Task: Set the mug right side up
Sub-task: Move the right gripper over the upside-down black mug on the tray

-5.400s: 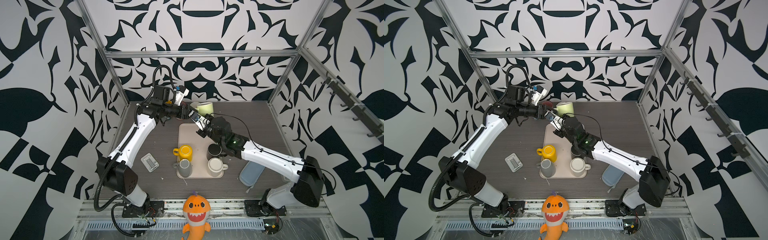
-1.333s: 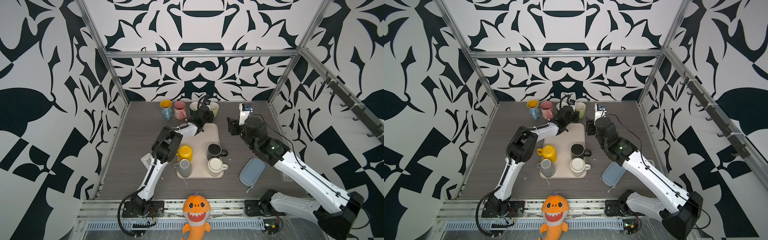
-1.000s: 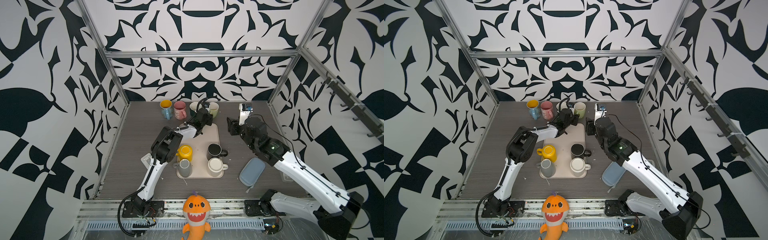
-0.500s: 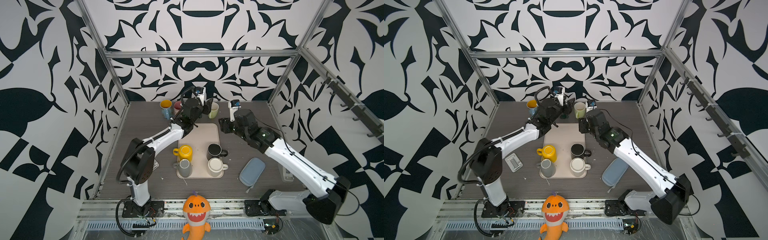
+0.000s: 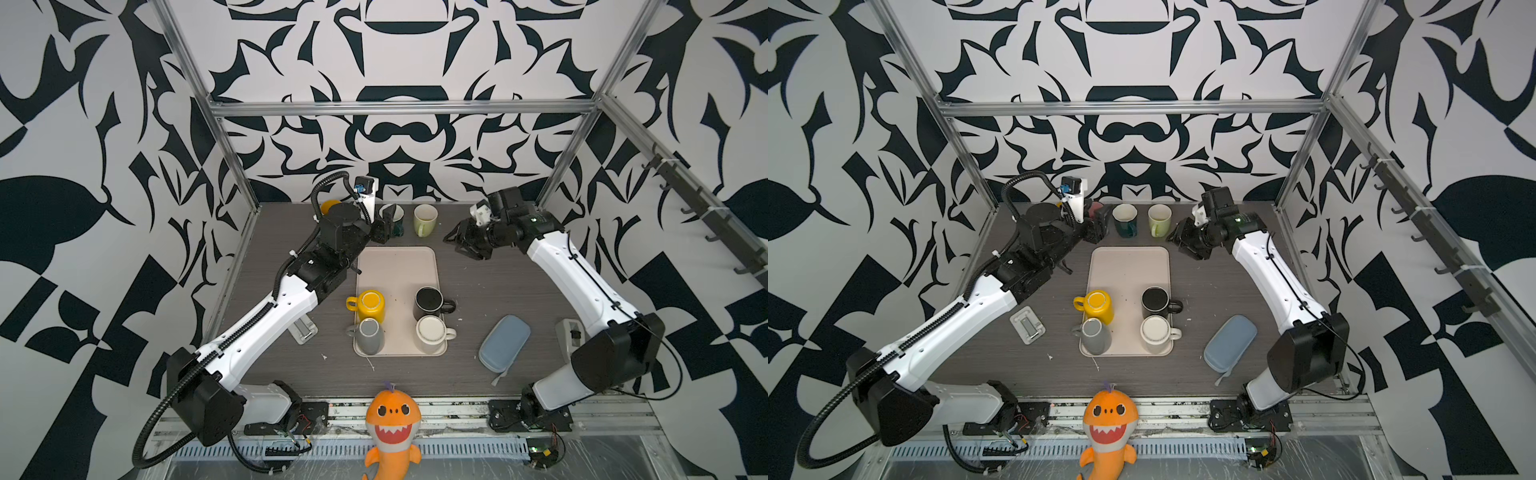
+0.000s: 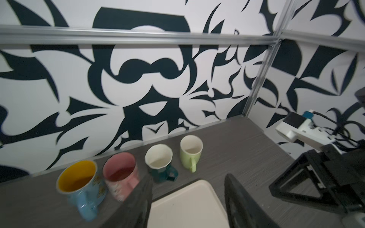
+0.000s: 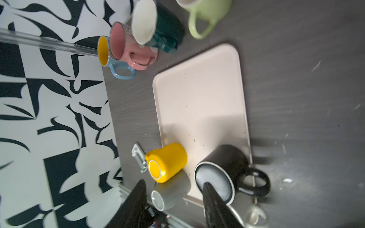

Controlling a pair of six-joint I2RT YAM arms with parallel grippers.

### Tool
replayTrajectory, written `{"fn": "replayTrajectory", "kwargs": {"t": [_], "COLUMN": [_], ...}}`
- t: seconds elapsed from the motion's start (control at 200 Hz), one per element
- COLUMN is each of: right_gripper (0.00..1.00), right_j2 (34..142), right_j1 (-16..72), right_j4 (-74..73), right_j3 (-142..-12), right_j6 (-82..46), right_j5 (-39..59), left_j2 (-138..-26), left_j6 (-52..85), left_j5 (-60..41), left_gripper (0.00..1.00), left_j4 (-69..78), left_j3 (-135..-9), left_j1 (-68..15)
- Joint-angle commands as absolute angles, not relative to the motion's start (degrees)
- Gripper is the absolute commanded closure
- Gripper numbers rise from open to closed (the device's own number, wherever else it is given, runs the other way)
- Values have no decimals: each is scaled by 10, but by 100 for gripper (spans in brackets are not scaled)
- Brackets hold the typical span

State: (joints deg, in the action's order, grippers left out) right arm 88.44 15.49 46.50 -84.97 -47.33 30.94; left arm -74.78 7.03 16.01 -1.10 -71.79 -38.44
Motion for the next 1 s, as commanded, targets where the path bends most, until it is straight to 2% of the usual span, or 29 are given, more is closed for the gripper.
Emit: {"fn": "replayTrajectory", "kwargs": {"t": [0.0, 0.125, 0.57, 0.995], "right_gripper": [50, 50, 49, 51], "right_j2": [859, 853, 872, 889], "right_j1": [145, 141, 119, 119], "right_j4": [463, 493, 535, 491], "right_j3": [-810, -788, -718, -662], "right_j6": [-588, -598, -651, -711], "right_j5": [404, 399, 390, 390], "left_j2": [-734, -705, -710, -715], "left_j6": [64, 62, 55, 50], "left_j5": [224, 242, 279, 299], "left_gripper": [39, 38, 35, 34], "left_j4": [-76, -82, -112, -137], "left_j3": [-703, -691, -682, -687], "left_j1": [-385, -385, -385, -385]}}
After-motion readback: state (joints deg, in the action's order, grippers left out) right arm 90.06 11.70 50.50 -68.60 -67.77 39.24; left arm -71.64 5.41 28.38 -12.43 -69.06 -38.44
